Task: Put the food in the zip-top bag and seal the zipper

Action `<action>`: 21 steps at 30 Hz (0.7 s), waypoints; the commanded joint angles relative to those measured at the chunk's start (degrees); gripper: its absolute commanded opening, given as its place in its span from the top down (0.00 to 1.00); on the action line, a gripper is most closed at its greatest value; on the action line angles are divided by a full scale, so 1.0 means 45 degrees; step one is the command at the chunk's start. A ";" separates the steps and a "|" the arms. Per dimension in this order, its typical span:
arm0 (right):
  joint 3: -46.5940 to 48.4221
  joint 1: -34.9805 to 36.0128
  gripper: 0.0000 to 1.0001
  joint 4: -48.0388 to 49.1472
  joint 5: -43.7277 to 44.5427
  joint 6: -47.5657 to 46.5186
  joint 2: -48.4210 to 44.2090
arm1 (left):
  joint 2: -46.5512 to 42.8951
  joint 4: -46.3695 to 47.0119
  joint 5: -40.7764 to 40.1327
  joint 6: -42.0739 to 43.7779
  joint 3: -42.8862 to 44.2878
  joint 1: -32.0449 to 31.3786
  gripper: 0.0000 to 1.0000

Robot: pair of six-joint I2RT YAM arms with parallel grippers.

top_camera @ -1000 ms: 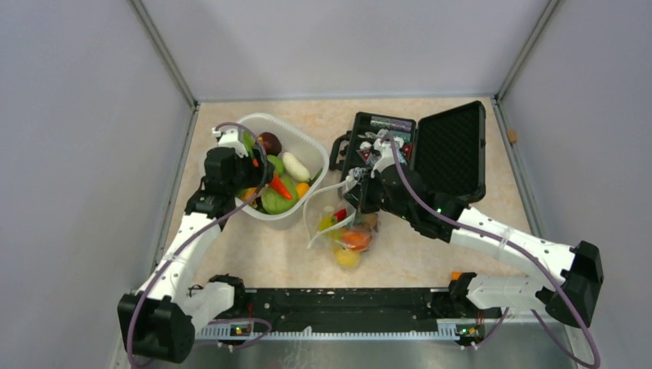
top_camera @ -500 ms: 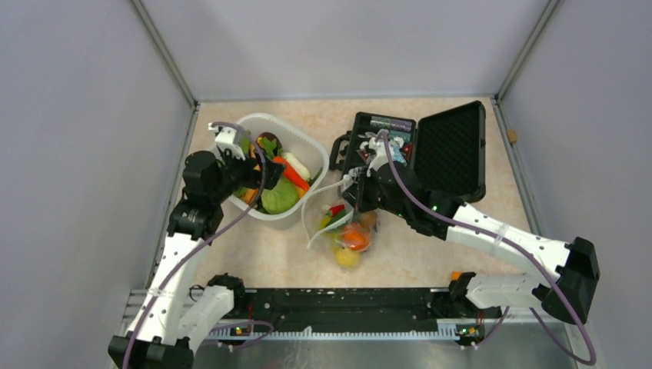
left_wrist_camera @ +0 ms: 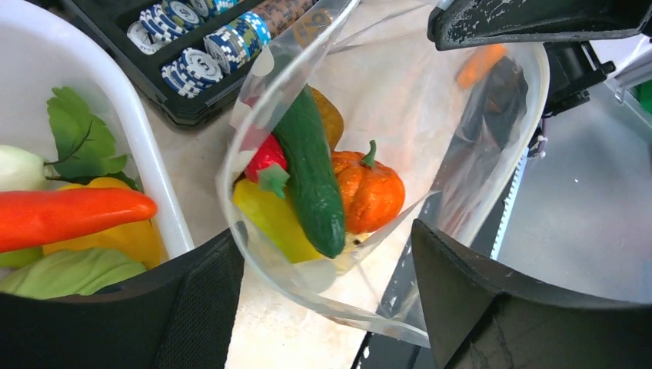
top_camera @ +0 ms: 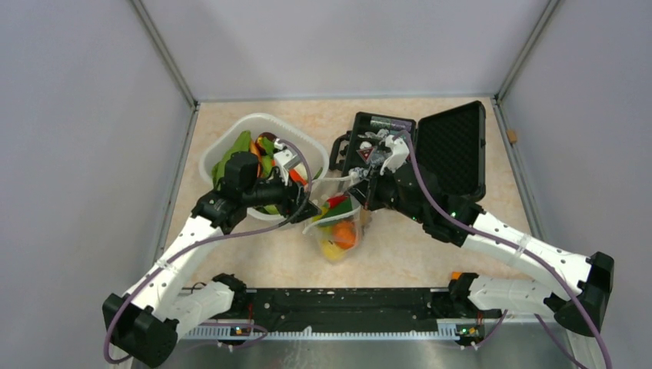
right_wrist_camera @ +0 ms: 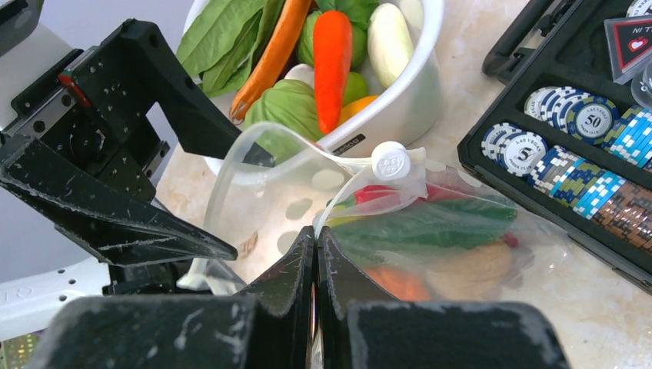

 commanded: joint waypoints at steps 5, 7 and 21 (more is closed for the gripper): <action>0.0156 0.0080 1.00 0.0930 0.0043 -0.0047 -0.0110 | 0.0686 -0.0456 -0.1207 0.0587 0.0675 -0.0456 0.50; 0.0154 0.0077 1.00 0.0962 0.0033 -0.0033 -0.0131 | 0.0796 -0.0450 -0.1638 0.0603 0.0743 -0.0503 0.57; 0.0092 0.0083 0.72 0.0359 0.0225 -0.0013 -0.0294 | 0.0923 0.0447 -0.2752 0.0304 0.0733 -0.0572 0.97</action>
